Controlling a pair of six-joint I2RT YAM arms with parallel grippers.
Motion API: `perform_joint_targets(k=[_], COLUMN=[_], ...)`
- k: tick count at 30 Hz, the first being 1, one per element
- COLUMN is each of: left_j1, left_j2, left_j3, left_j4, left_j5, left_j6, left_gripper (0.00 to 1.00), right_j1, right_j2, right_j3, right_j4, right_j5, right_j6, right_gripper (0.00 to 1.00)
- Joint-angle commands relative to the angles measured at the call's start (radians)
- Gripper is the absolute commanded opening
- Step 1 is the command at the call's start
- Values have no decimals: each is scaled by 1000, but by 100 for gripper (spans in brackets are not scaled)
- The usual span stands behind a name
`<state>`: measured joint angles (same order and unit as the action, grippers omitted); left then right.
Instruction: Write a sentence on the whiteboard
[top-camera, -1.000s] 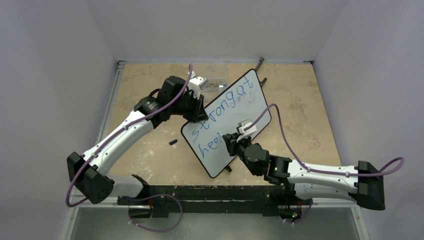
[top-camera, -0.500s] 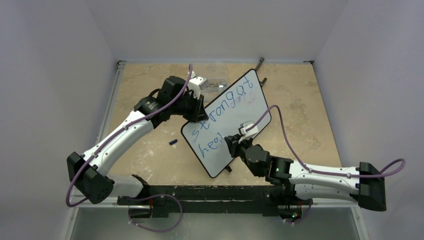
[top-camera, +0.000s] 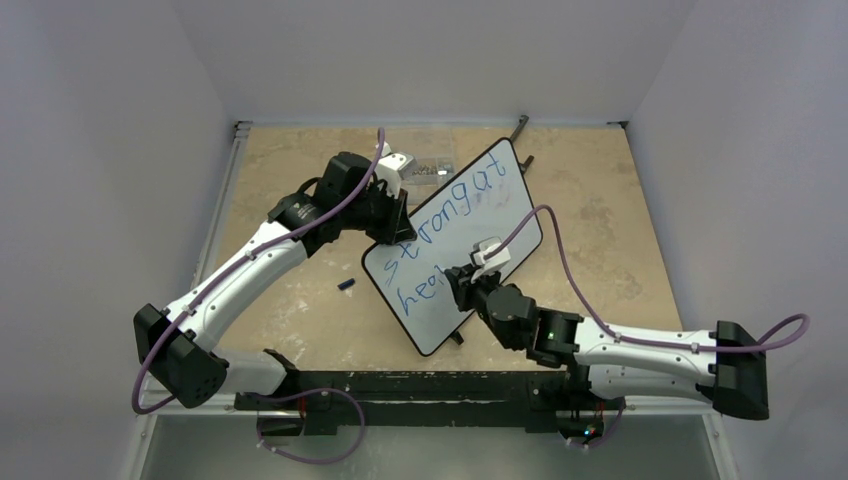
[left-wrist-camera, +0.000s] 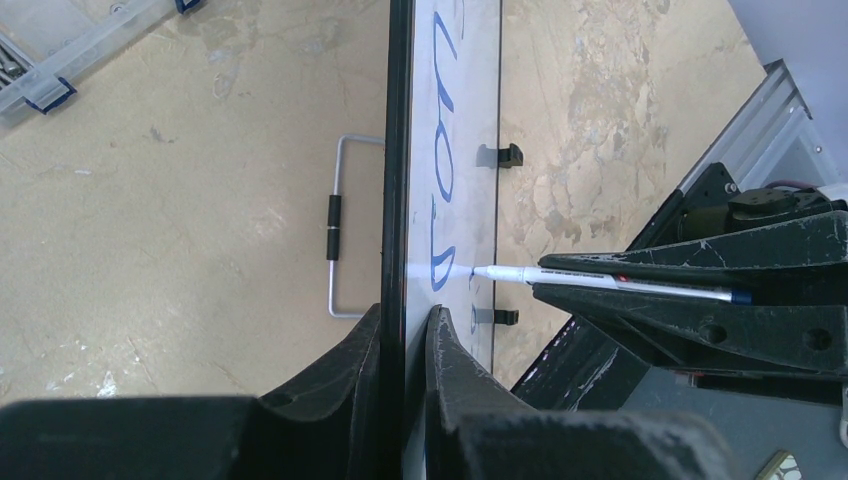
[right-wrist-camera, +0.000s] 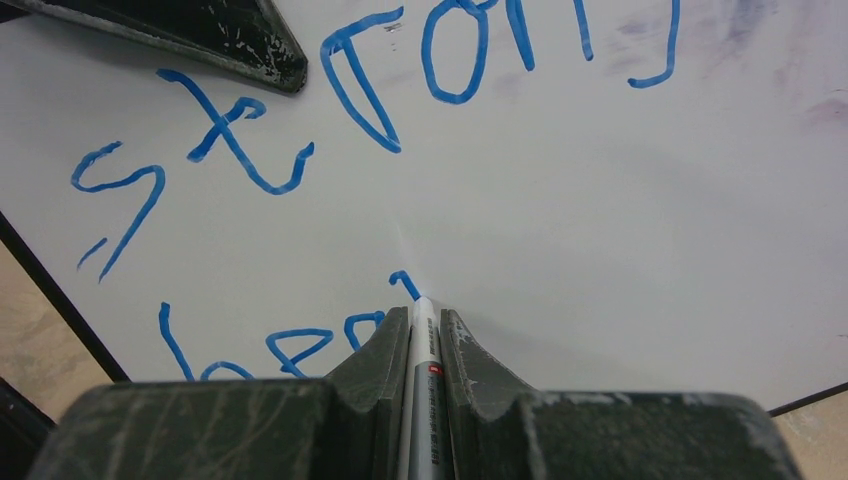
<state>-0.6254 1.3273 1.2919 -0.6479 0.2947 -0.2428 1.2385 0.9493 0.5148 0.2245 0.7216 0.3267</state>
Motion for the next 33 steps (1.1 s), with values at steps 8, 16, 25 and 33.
perform_joint_targets(k=[8, 16, 25, 33], left_j1=[20, 21, 20, 21], left_j2=[7, 7, 9, 10], left_j3=[-29, -30, -29, -29], left_j4=[-108, -108, -108, -108], left_j5=[-236, -234, -232, -229], left_j6=[157, 157, 157, 155], left_gripper=[0, 0, 0, 0], right_j1=[-5, -10, -10, -11], right_j2=[21, 12, -93, -69], right_j3=[79, 87, 85, 71], right_j4=[25, 4, -37, -14], right_j5=[47, 78, 61, 70], right_j6=[-50, -51, -27, -30], right_gripper=[0, 0, 0, 0])
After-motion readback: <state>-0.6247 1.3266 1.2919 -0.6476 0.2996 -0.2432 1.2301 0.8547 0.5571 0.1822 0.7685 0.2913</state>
